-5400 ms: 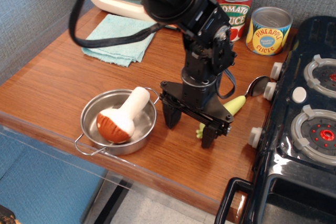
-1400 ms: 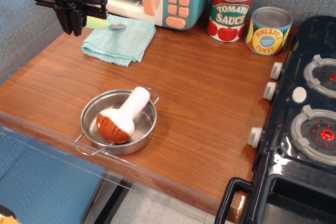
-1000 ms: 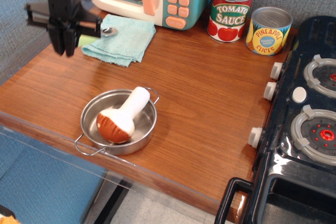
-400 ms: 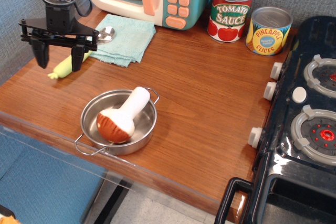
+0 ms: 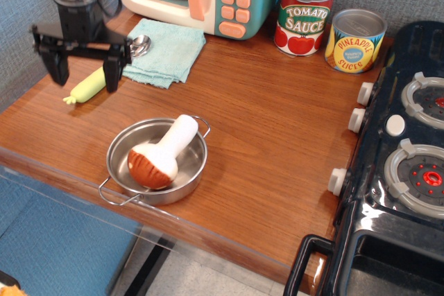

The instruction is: Move the spoon onto the blue towel

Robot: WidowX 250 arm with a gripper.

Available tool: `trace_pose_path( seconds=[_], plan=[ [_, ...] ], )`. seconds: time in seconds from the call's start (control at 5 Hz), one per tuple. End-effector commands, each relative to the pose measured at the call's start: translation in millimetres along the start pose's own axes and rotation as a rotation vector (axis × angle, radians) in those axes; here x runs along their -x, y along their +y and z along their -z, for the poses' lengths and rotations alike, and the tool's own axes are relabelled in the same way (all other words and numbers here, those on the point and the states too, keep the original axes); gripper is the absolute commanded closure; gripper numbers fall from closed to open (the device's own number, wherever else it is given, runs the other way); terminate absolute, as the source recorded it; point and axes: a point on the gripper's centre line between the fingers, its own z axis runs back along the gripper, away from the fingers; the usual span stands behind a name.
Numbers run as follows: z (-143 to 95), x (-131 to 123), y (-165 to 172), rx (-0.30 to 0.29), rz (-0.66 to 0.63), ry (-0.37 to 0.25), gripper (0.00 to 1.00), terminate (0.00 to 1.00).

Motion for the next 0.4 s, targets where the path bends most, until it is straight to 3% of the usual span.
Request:
trace_pose_path(
  seconds=[0.0, 0.2],
  plan=[
    [-26.4, 1.5, 2.1, 0.034, 0.138, -0.135, 0.00, 0.00],
    [-26.4, 1.5, 2.1, 0.034, 0.138, -0.135, 0.00, 1.00]
  ],
)
